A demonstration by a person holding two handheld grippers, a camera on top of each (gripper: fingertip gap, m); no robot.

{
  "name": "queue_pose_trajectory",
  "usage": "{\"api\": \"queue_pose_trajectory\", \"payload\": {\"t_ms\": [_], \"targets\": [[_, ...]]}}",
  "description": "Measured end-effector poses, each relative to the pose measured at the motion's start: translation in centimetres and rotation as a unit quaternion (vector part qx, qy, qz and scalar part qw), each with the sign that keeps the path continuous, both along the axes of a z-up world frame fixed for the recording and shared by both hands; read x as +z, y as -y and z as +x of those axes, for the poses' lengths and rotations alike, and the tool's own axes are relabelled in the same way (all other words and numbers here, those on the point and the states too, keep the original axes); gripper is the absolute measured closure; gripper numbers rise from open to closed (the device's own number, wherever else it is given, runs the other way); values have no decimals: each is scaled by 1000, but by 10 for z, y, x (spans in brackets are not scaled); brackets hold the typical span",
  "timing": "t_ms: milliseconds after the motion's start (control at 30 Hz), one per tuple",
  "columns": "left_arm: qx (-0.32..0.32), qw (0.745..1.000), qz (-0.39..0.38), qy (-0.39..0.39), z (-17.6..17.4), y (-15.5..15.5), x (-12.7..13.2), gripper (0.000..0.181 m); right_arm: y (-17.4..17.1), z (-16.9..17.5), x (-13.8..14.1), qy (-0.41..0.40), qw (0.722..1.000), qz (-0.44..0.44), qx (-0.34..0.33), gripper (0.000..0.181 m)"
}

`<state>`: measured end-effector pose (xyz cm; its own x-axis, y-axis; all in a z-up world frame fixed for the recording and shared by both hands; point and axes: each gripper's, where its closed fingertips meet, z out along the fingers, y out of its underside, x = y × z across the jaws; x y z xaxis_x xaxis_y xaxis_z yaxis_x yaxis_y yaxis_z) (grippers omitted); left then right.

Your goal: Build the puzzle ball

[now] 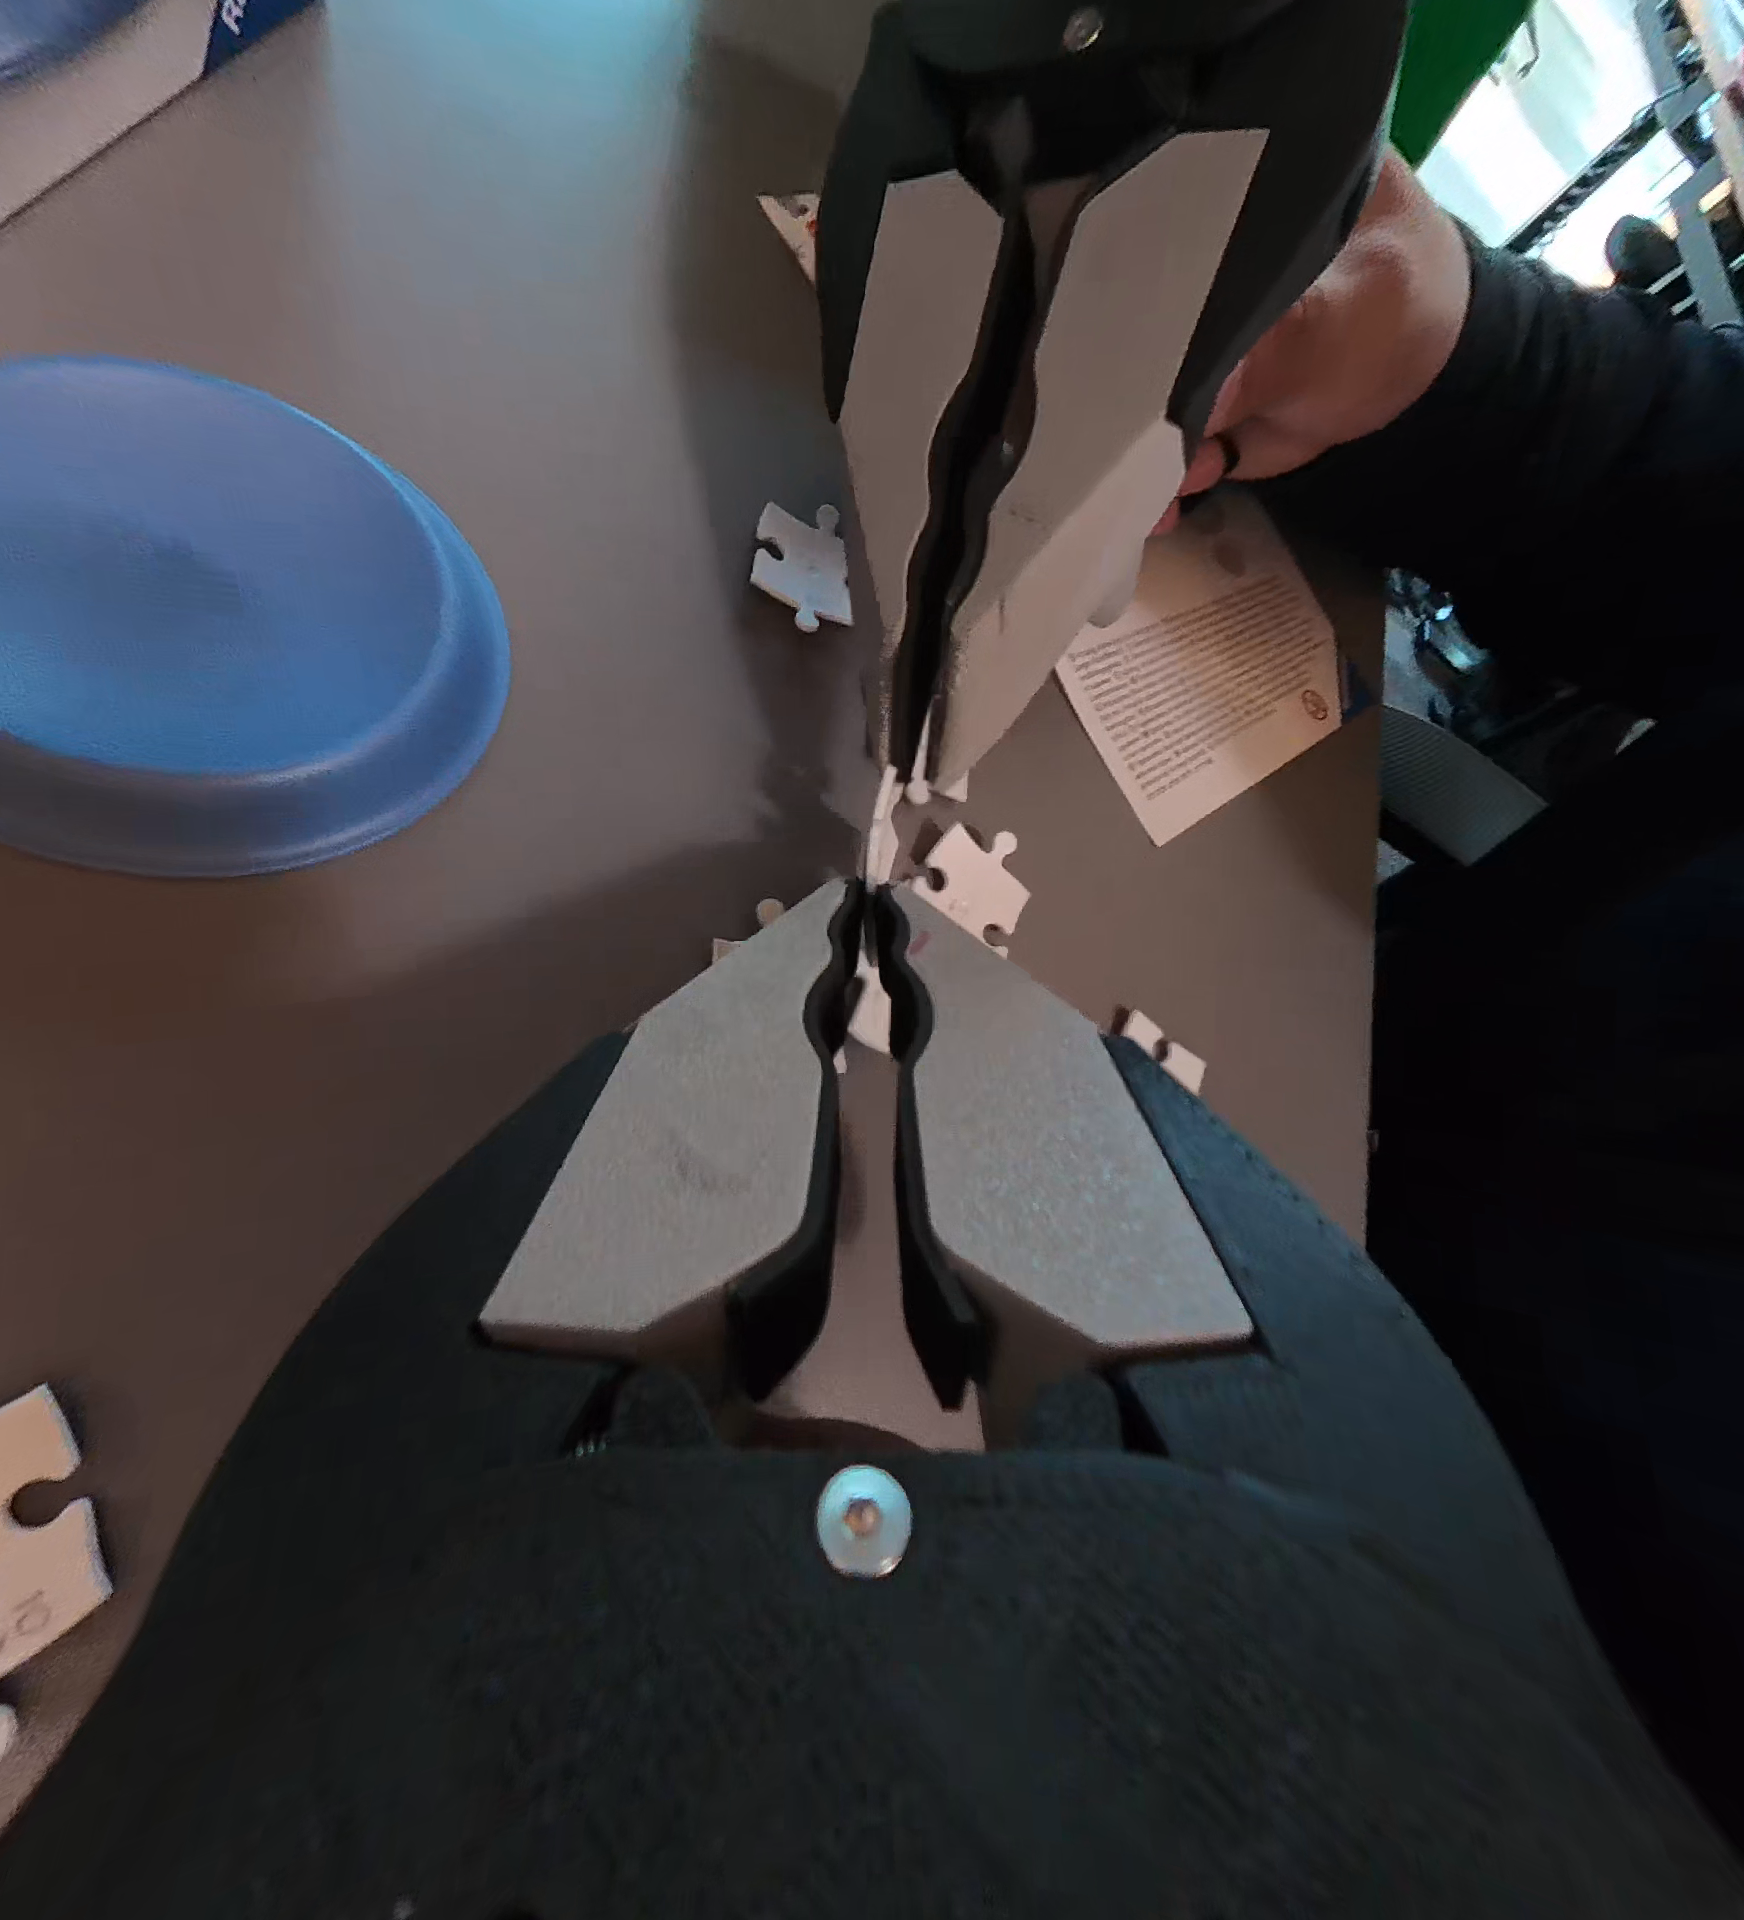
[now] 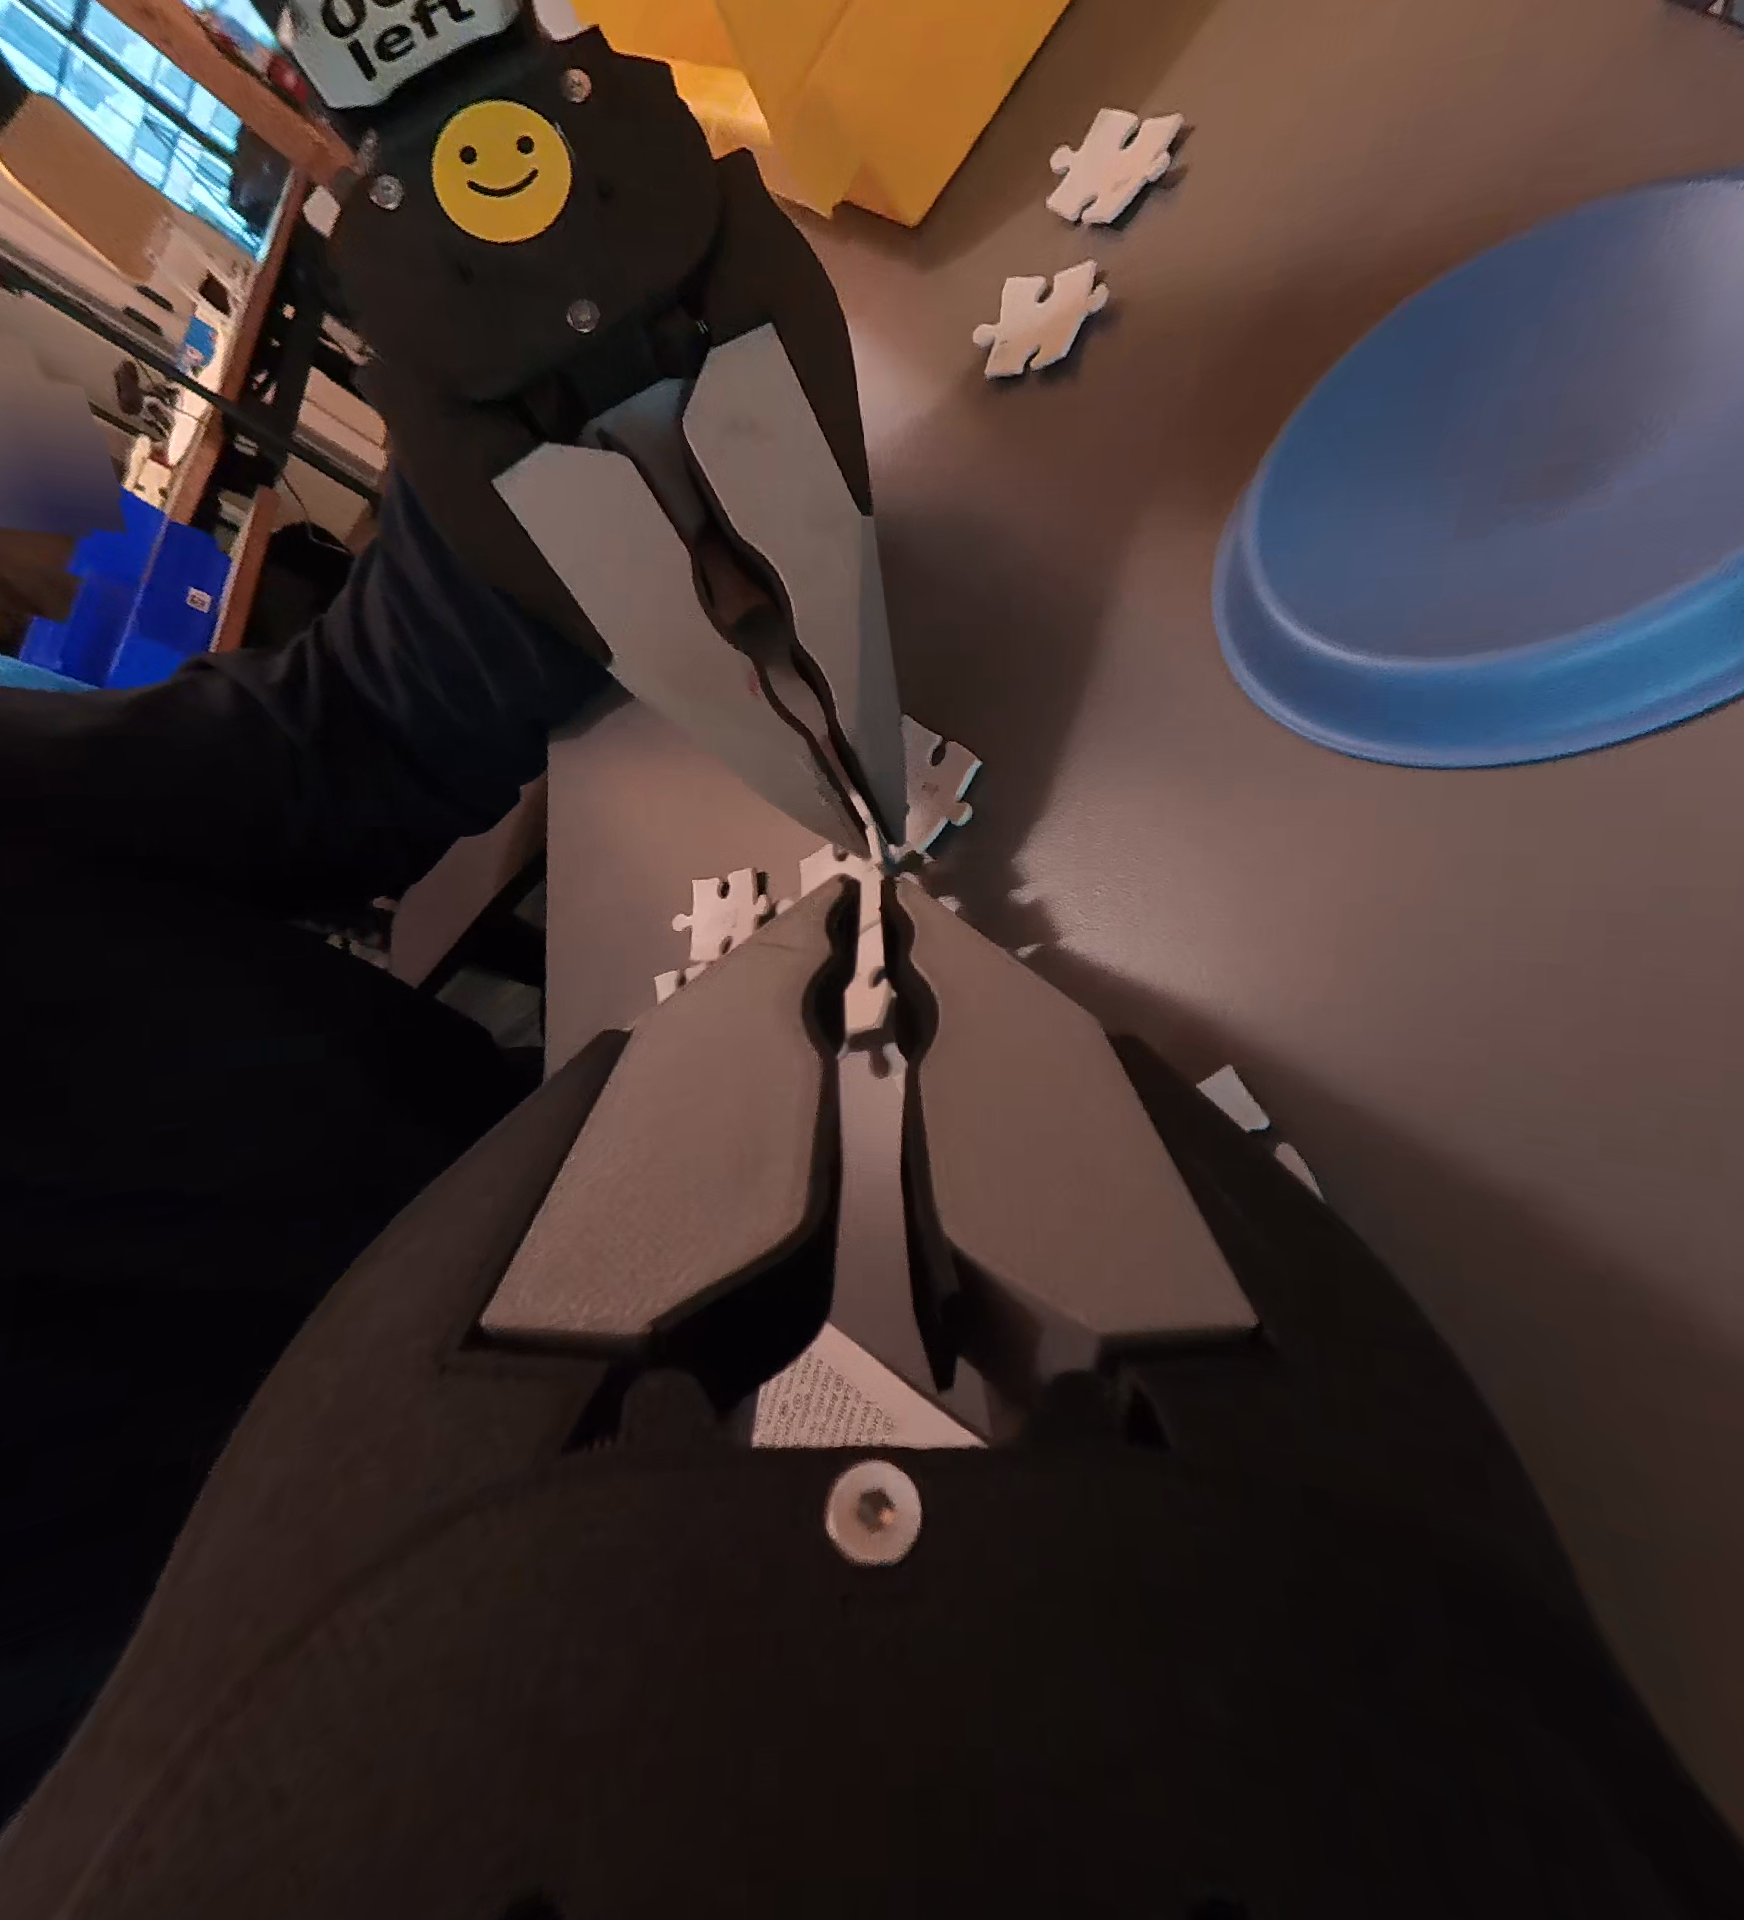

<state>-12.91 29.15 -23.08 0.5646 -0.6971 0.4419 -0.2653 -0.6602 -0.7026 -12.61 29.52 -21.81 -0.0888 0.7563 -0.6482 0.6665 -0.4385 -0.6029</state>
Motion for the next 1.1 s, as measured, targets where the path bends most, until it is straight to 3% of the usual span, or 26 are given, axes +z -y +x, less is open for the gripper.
{"api": "queue_pose_trajectory", "payload": {"t_ms": [400, 500, 900, 1100], "targets": [[-4, 1000, -2, 9, 1, 2, 4, 181, 0, -1, 4, -9, 1000, -9, 7, 181], [-3, 1000, -5, 7, 1, 2, 3, 181, 3, -1, 1, -4, 1000, 6, 17, 175], [-3, 1000, 3, 3, -4, 4, 9, 176, -2, -2, 1, -8, 998, 57, 14, 181], [-61, 995, 53, -56, -9, 23, 9, 181, -19, 2, 5, -12, 1000, 16, -19, 181]]}}
